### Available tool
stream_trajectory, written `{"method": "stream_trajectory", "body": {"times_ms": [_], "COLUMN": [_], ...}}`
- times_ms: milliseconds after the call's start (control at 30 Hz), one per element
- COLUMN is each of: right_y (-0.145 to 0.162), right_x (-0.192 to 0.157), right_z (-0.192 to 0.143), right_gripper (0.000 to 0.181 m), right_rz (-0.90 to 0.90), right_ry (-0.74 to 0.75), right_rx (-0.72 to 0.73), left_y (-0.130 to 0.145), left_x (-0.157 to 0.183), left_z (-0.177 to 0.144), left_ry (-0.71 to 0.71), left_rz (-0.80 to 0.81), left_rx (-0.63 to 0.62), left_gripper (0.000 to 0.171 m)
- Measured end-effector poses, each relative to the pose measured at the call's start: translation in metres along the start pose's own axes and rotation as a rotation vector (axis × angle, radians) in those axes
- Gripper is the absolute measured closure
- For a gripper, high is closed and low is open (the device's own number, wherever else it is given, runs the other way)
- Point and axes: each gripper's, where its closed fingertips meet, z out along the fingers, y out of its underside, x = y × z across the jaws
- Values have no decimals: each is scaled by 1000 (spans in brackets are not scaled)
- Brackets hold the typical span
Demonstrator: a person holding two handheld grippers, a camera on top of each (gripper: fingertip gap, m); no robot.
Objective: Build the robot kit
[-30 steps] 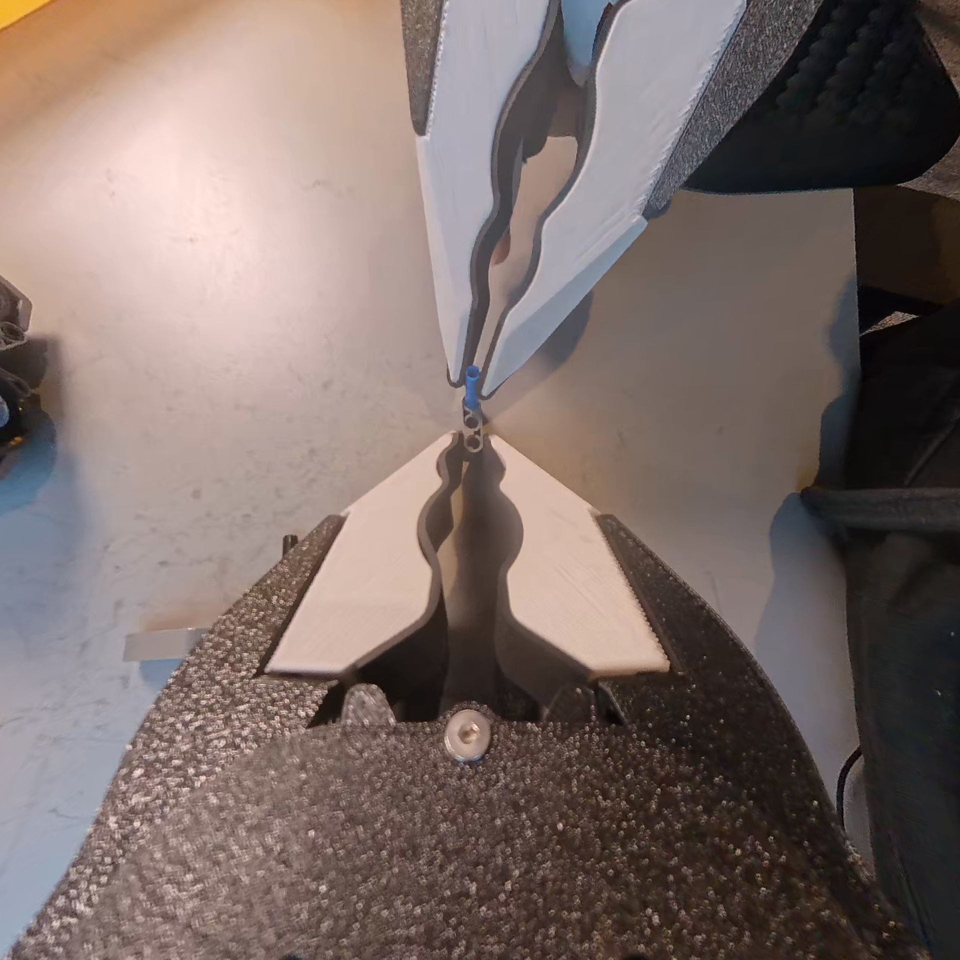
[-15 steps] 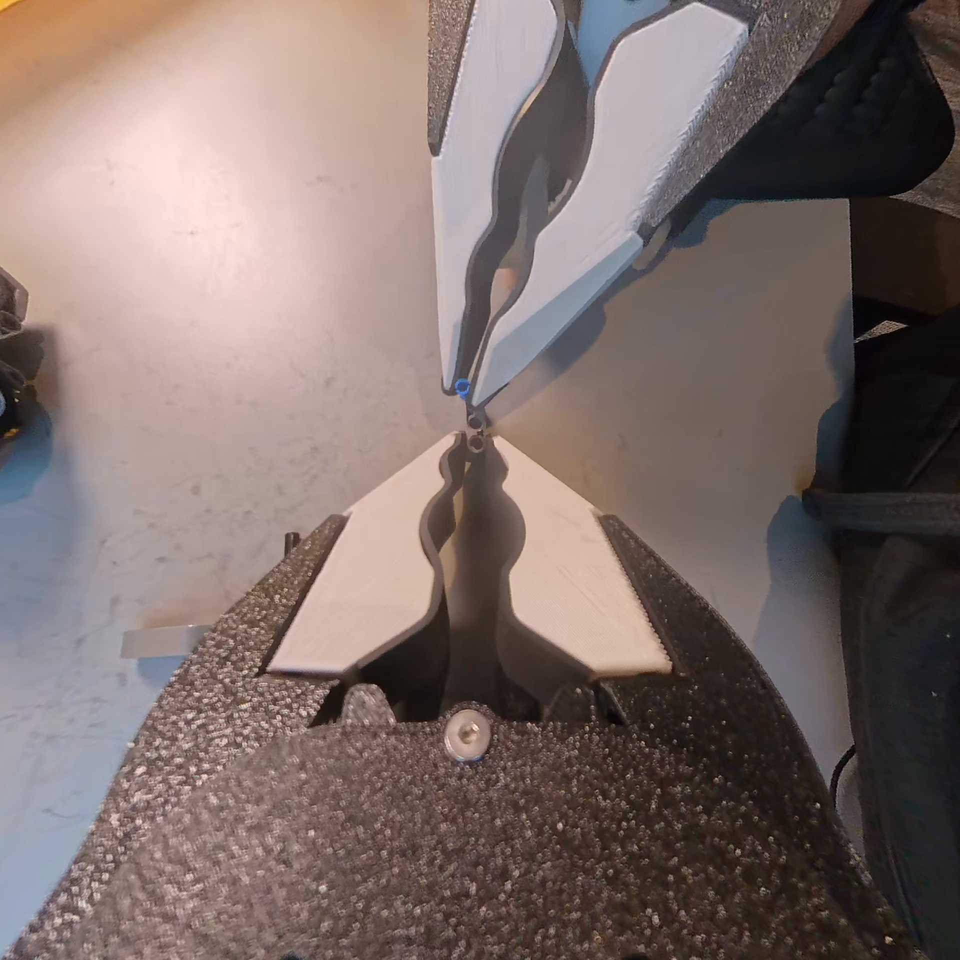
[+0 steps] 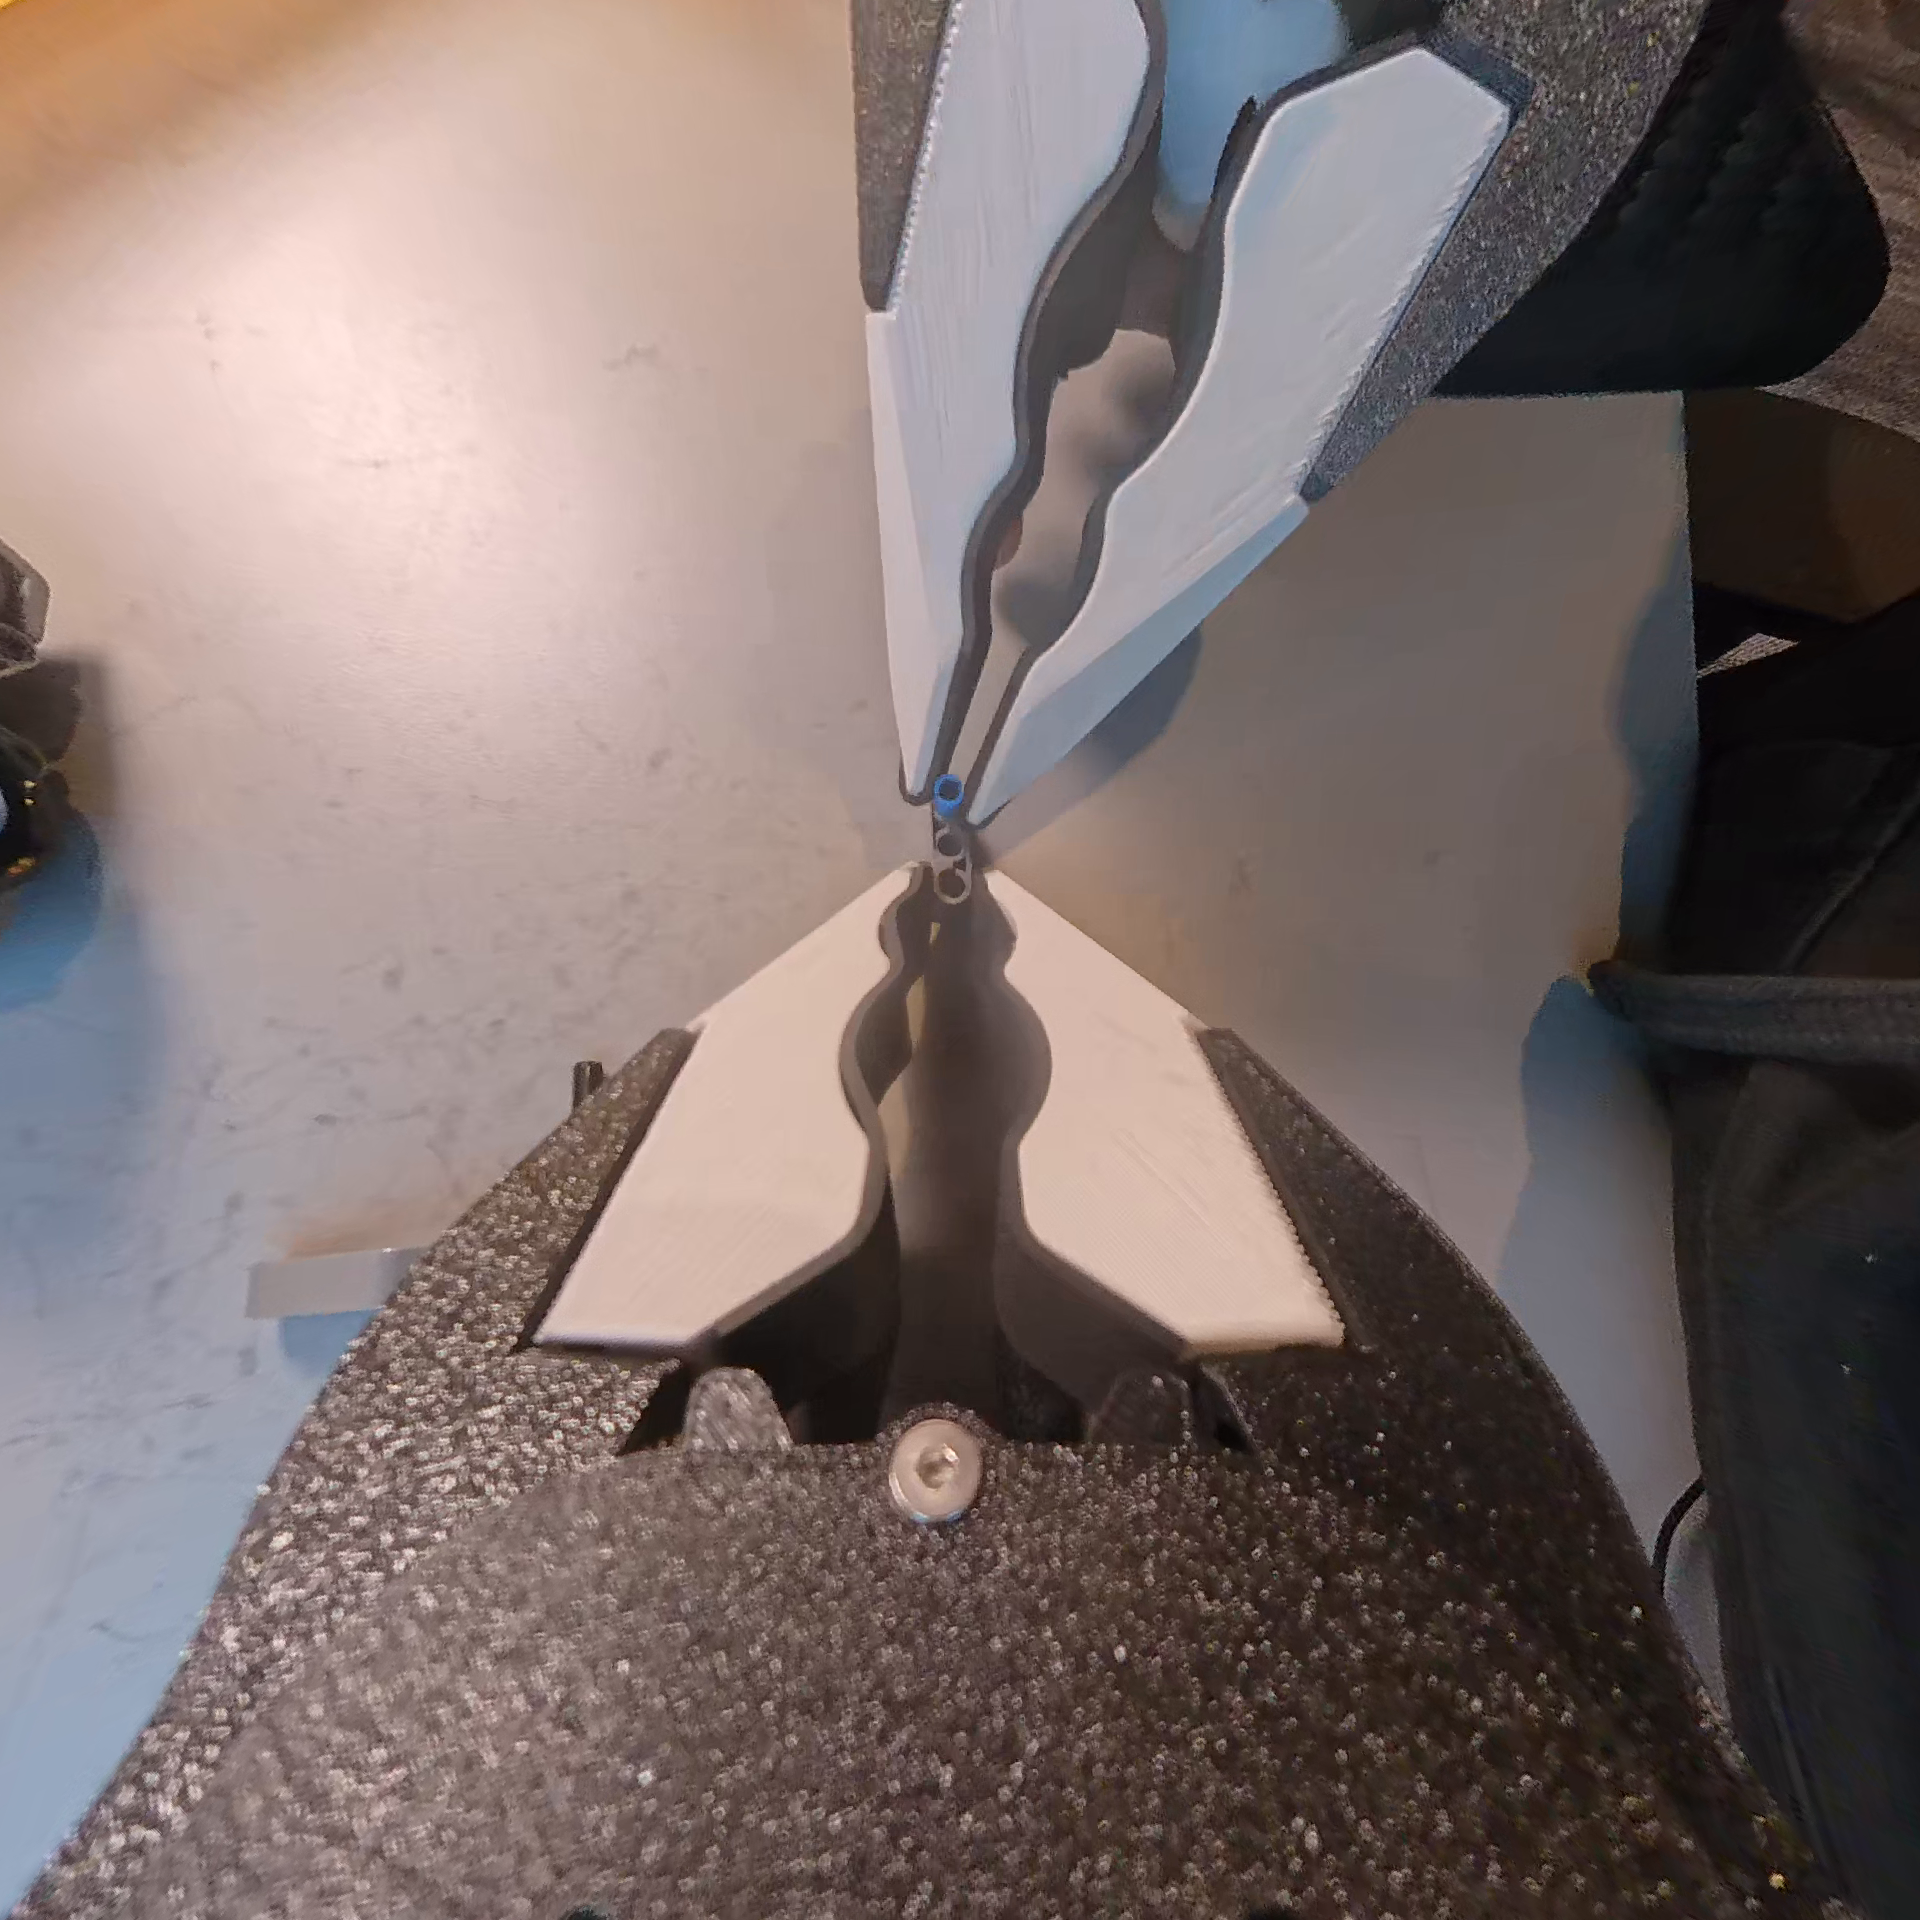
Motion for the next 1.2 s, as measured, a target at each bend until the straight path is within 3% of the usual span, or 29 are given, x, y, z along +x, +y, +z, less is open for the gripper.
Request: {"method": "stream_trajectory", "body": {"times_ms": [333, 667, 867, 1200], "right_y": [2, 6, 6, 7], "right_x": [-2, -1, -1, -1], "right_z": [-5, -5, 1, 1], "right_gripper": [179, 180, 180, 178], "right_rz": [-62, -140, -72, -124], "right_ry": [-107, -99, -126, -162], "right_rx": [24, 43, -96, -214], "left_y": [1, -2, 2, 2], "left_x": [-1, -2, -3, -3], "left_z": [0, -3, -2, -2], "left_ry": [5, -7, -6, -12], "left_rz": [16, 43, 49, 74], "left_rx": [-3, 16, -2, -2], "left_gripper": [165, 166, 166, 165]}}
